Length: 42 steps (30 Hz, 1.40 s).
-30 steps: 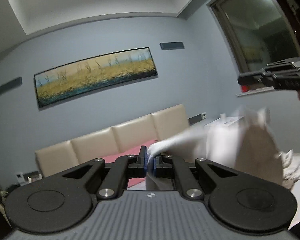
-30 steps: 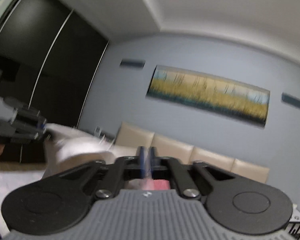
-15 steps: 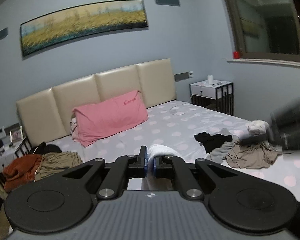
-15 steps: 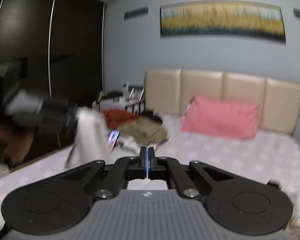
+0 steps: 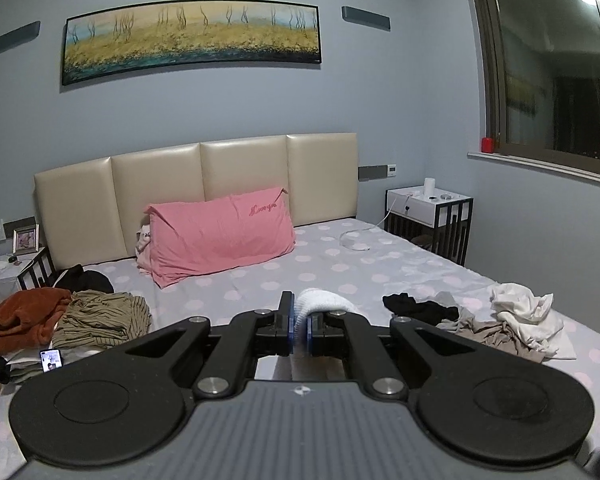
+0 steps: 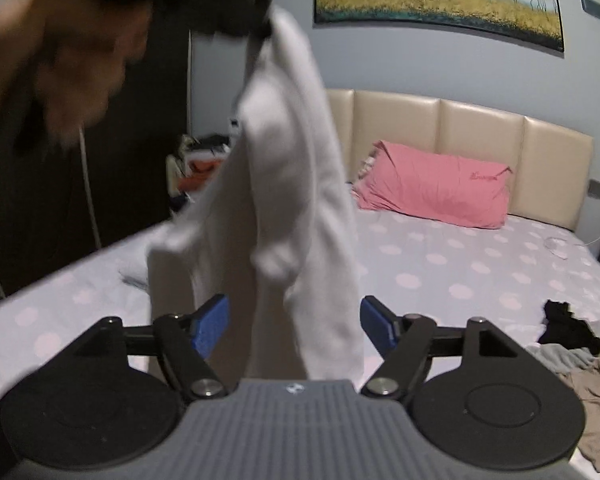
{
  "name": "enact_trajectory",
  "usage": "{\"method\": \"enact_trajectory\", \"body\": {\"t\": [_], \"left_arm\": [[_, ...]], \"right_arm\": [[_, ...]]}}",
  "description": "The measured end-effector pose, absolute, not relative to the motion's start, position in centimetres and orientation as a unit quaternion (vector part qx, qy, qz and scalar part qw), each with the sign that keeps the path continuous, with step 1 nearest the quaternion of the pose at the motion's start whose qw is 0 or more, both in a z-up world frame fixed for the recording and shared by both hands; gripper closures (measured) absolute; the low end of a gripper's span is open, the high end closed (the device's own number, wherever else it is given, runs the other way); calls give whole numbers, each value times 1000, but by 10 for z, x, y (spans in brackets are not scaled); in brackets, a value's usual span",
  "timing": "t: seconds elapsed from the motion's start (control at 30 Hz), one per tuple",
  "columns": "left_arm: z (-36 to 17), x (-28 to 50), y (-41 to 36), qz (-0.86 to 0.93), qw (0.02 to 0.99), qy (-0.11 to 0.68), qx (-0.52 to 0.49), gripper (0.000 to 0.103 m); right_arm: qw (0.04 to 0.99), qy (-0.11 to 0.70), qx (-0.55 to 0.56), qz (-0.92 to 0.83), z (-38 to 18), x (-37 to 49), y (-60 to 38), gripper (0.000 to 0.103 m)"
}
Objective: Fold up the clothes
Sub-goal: 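Raise the white shirt high with both grippers, holding it spread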
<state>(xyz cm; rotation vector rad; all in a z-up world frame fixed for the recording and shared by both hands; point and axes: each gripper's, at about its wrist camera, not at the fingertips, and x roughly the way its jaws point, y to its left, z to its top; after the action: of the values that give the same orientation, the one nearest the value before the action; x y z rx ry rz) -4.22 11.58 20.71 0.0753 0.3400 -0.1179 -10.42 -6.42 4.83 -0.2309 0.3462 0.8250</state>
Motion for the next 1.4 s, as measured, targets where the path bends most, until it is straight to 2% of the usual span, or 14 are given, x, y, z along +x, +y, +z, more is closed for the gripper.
{"method": "enact_trajectory", "body": {"t": [0.2,0.27,0.3,0.33,0.37,0.47,0.63,0.9,1.03,1.23,1.4], "left_arm": [[207,-46,121,-63,983,167,35,99],[208,-48,123,-61,983,168,37,99],[208,-49,125,-59,983,168,38,99],[208,-51,127,-56,983,169,39,99],[207,-52,130,-52,983,170,41,99],[207,-55,139,-41,983,171,45,99],[223,-66,154,-58,984,159,47,99],[290,-111,175,-88,993,74,41,99],[320,-140,178,-109,993,28,42,99],[353,-167,174,-146,988,-26,44,99],[360,-162,173,-162,985,-35,42,99]], "right_arm": [[900,188,-121,374,6,-95,-56,30],[901,187,-132,368,-2,-87,-50,37],[900,188,-139,367,-5,-84,-49,52],[899,191,-146,367,-7,-80,-48,82],[897,203,-147,365,-8,-73,-49,98],[900,205,-124,364,2,-59,-62,96],[920,163,-105,340,49,-34,-101,96],[921,-4,-78,381,197,-21,-165,96],[903,-97,-109,403,258,-41,-189,96],[886,-169,-109,418,315,-66,-218,96],[878,-198,-110,422,341,-73,-234,96]]}}
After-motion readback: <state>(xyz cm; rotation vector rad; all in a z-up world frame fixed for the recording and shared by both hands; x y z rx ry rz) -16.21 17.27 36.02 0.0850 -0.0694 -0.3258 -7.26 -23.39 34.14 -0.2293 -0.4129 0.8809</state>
